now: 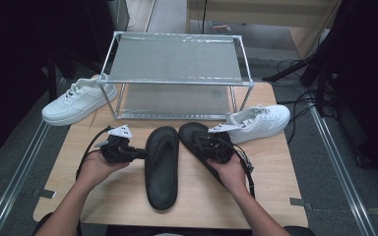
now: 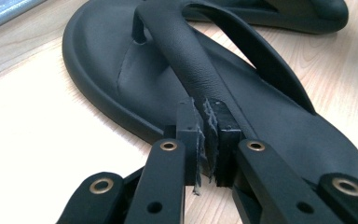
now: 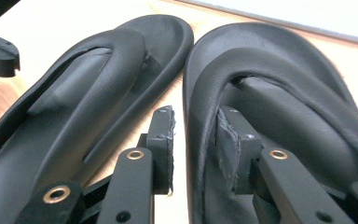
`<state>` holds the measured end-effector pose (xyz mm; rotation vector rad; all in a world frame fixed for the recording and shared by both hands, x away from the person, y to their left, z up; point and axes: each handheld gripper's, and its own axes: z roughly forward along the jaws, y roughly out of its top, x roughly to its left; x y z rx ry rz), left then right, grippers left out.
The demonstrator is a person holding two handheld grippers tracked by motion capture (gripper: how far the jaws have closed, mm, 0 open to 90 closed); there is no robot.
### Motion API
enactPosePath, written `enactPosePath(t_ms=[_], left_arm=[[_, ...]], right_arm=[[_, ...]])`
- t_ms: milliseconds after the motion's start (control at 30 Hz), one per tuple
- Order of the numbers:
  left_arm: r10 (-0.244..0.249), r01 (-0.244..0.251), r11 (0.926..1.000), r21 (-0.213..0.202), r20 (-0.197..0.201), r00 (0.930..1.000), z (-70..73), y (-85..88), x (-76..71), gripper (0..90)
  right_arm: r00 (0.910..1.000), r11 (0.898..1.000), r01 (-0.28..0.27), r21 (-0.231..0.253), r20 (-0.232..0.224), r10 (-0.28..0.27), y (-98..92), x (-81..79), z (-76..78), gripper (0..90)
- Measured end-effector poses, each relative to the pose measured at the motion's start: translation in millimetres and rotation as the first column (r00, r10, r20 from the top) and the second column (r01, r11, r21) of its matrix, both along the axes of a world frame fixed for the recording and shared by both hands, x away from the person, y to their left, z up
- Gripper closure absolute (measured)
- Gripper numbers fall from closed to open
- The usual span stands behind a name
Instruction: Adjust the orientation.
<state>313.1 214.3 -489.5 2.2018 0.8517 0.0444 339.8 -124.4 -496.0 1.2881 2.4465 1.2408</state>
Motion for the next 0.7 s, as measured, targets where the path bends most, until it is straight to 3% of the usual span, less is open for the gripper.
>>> enactPosePath(t_ms=[133, 333, 533, 700], left_arm=[[0.0, -0.001, 0.9999, -0.016, -0.008, 1.0, -1.4, 0.5, 1.9, 86.4], [0.011, -0.011, 0.9998, -0.014, -0.028, 0.9995, -6.4, -2.2, 4.6, 86.6], [-0.002, 0.004, 0.9994, 0.034, -0.065, 0.9979, -16.9, -14.2, 6.1, 86.5], [0.006, -0.004, 0.9996, 0.028, -0.068, 0.9977, -17.1, -15.5, 5.9, 86.5]], right_arm=[[0.9996, 0.999, -0.017, 0.03, 0.022, 0.016, -11.0, -6.0, 9.7, 71.1], [0.9993, 1.0, -0.028, -0.014, 0.025, 0.028, -24.7, -9.1, 14.6, 86.6], [0.9994, 0.997, -0.035, -0.065, -0.01, 0.034, -24.2, -2.8, 5.1, 86.4], [0.998, 0.995, -0.063, -0.081, -0.008, 0.063, -16.4, -3.5, 2.3, 86.4]])
